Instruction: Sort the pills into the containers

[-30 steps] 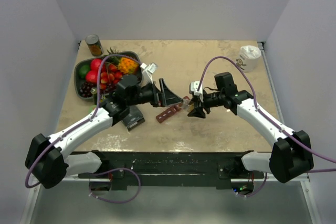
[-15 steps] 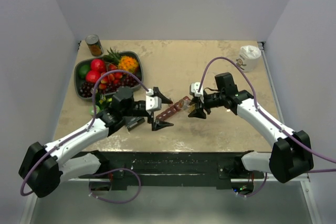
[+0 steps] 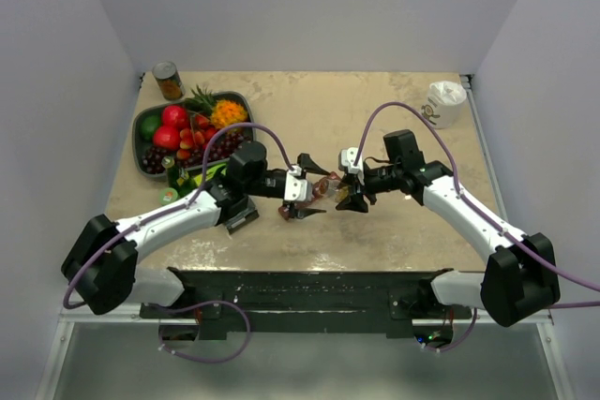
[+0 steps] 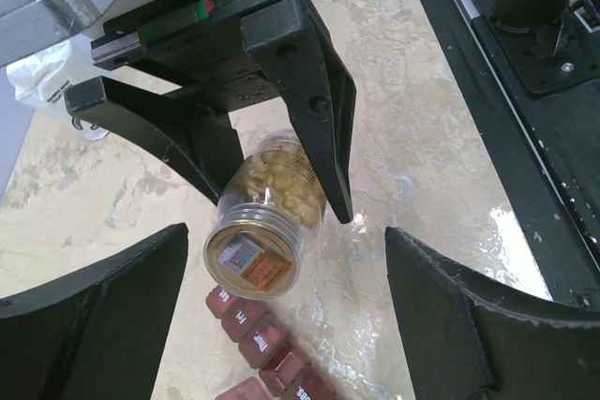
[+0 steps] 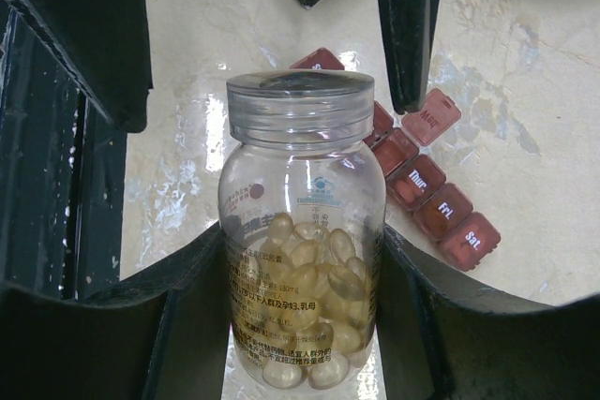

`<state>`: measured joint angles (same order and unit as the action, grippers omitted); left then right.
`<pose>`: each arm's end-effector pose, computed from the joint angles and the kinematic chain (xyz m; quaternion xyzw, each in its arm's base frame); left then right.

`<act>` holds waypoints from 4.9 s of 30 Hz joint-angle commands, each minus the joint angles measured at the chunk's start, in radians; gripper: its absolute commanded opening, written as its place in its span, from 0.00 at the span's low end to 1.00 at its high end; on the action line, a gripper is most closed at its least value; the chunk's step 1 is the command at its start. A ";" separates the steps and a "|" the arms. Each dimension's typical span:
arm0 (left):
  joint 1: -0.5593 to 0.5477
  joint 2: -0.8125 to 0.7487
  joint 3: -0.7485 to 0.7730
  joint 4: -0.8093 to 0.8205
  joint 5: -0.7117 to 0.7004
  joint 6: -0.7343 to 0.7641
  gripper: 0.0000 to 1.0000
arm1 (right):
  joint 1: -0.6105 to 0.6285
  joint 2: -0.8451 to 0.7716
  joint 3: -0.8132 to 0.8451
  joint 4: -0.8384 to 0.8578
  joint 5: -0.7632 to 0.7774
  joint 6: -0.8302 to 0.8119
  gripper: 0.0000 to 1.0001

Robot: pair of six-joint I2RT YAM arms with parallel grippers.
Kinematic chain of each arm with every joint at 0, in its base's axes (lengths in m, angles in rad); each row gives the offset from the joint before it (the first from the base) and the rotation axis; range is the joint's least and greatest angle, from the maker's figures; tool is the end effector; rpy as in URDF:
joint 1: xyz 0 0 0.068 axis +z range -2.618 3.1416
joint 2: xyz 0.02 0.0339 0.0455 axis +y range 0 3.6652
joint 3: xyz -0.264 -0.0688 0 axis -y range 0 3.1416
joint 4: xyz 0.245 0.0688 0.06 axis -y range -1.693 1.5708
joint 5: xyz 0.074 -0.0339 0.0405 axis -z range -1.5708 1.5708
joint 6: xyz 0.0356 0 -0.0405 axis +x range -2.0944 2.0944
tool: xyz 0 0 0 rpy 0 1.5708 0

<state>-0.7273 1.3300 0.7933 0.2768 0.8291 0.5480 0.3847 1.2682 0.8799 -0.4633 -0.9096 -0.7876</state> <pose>0.2014 -0.2144 0.2710 0.6292 0.4369 -0.3680 0.5271 0.2249 0.1213 0.2562 -0.5939 0.6150 0.3396 0.3920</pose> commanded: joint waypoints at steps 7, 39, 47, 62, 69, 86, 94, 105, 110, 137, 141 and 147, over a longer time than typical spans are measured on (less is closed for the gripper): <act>-0.003 0.058 0.086 -0.001 -0.025 0.050 0.62 | -0.004 -0.015 0.002 0.002 -0.041 -0.022 0.00; 0.054 0.098 0.317 -0.222 -0.054 -1.307 0.78 | -0.021 -0.027 -0.004 0.061 0.009 0.045 0.00; 0.124 0.023 0.302 -0.335 -0.053 -1.142 0.99 | -0.024 -0.027 -0.004 0.058 0.005 0.044 0.00; 0.131 -0.281 -0.155 0.281 -0.147 -0.402 0.99 | -0.027 -0.026 -0.002 0.052 -0.011 0.041 0.00; 0.118 -0.140 -0.105 0.256 0.041 -0.082 0.96 | -0.027 -0.030 -0.004 0.052 -0.014 0.037 0.00; 0.068 0.084 0.104 0.076 0.131 0.096 0.82 | -0.029 -0.030 -0.007 0.052 -0.009 0.034 0.00; 0.057 0.124 0.144 -0.002 0.130 0.127 0.59 | -0.027 -0.030 -0.007 0.054 -0.011 0.036 0.00; 0.049 0.133 0.184 0.009 0.058 -0.213 0.10 | -0.029 -0.035 -0.009 0.058 0.006 0.039 0.00; 0.049 0.152 0.225 -0.033 -0.066 -0.735 0.00 | -0.033 -0.036 -0.009 0.069 0.021 0.048 0.00; 0.138 -0.023 0.104 -0.132 -0.314 -1.446 0.01 | -0.044 -0.036 -0.012 0.097 0.040 0.079 0.00; 0.172 -0.037 0.107 -0.264 -0.418 -1.260 0.03 | -0.047 -0.038 -0.012 0.095 0.041 0.080 0.00; 0.267 0.032 0.069 -0.427 -0.617 -0.963 0.07 | -0.052 -0.041 -0.012 0.095 0.038 0.082 0.00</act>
<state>-0.5129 1.3140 0.8848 -0.0170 0.3759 -0.6609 0.3393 1.2556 0.8589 -0.3958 -0.8688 -0.7170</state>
